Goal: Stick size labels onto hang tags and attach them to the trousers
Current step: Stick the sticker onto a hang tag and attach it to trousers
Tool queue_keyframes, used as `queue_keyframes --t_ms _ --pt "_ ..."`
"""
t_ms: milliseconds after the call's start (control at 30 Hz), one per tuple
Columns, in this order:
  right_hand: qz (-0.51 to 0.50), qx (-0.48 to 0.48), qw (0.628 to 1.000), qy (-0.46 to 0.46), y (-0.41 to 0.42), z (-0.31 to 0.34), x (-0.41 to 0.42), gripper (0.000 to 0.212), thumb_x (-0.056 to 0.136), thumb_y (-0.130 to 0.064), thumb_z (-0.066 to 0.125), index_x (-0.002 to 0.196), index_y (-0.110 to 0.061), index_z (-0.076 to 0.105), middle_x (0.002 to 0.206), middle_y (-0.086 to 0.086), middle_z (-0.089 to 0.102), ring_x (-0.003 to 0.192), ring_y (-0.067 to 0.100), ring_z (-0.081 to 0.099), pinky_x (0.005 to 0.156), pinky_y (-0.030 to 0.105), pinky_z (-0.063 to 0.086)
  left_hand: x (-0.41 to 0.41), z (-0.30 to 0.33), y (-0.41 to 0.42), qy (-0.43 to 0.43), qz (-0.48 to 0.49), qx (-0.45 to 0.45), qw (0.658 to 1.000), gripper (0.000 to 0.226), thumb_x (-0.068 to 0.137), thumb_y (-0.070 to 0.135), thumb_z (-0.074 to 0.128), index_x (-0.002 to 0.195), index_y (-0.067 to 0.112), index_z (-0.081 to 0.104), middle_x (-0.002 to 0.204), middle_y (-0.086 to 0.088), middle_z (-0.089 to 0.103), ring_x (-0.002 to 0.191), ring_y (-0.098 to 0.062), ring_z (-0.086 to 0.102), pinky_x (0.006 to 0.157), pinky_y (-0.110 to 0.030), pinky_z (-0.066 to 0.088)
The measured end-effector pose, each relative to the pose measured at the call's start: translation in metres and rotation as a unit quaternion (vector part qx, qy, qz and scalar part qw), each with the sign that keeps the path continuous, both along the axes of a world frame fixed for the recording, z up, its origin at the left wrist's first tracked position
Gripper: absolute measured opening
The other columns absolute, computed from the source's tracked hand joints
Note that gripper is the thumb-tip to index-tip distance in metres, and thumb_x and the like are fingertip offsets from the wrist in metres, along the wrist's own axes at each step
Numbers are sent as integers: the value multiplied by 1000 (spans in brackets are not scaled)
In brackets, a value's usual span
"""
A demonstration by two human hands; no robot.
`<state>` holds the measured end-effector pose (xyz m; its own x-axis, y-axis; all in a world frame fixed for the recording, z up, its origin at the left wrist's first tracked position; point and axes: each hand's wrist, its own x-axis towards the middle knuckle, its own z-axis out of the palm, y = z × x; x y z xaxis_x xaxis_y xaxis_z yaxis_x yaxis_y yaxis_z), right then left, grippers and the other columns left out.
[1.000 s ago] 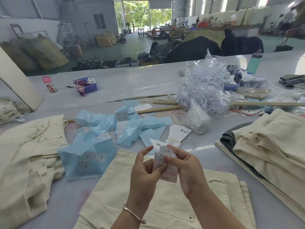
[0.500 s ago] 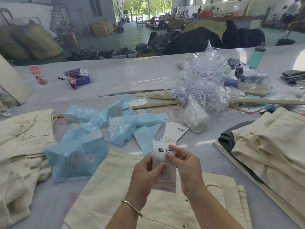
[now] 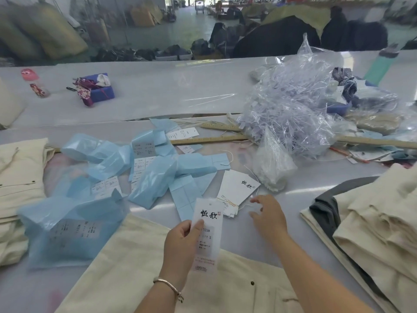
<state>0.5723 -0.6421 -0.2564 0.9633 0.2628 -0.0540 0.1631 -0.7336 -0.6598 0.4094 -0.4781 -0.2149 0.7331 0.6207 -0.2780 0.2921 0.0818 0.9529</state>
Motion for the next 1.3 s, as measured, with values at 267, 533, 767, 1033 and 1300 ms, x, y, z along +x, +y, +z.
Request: queue_keyframes --t_ms 267,533,767,1033,1300 --pt "145 -201 969 -17 18 -6 32 10 92 -25 57 88 -17 55 110 0 46 109 19 40 74 28 39 -7 -14 12 22 -32 -43 998 25 90 26 66 84 2 68 76 -12 70 63 -13 56 56 -19 44" --pt "24 272 938 212 8 48 -11 16 95 -1 51 80 -9 48 63 7 63 47 15 35 44 18 27 -6 -5 7 21 -49 -179 982 29 99 25 50 94 2 67 85 -10 72 65 -18 62 60 -29 49" --pt "52 388 872 295 5 101 -78 8 94 -2 53 89 -8 50 64 15 61 43 15 33 45 23 21 -29 23 -9 -41 -133 -517 845 21 99 23 44 83 13 52 127 -24 62 106 -30 67 80 -35 49" --pt "70 374 869 316 -6 117 -176 9 89 -4 60 90 -9 53 69 19 63 44 17 40 45 23 26 -75 51 -16 -81 -127 -566 810 28 92 19 51 73 6 67 115 -14 70 93 -34 66 80 -41 53" --pt "101 438 829 333 -14 136 -224 15 66 -11 70 81 -10 68 72 23 64 46 15 38 46 21 25 -116 68 3 -115 -36 -552 825 30 93 11 50 70 4 67 71 -6 62 62 -18 63 57 -25 54"
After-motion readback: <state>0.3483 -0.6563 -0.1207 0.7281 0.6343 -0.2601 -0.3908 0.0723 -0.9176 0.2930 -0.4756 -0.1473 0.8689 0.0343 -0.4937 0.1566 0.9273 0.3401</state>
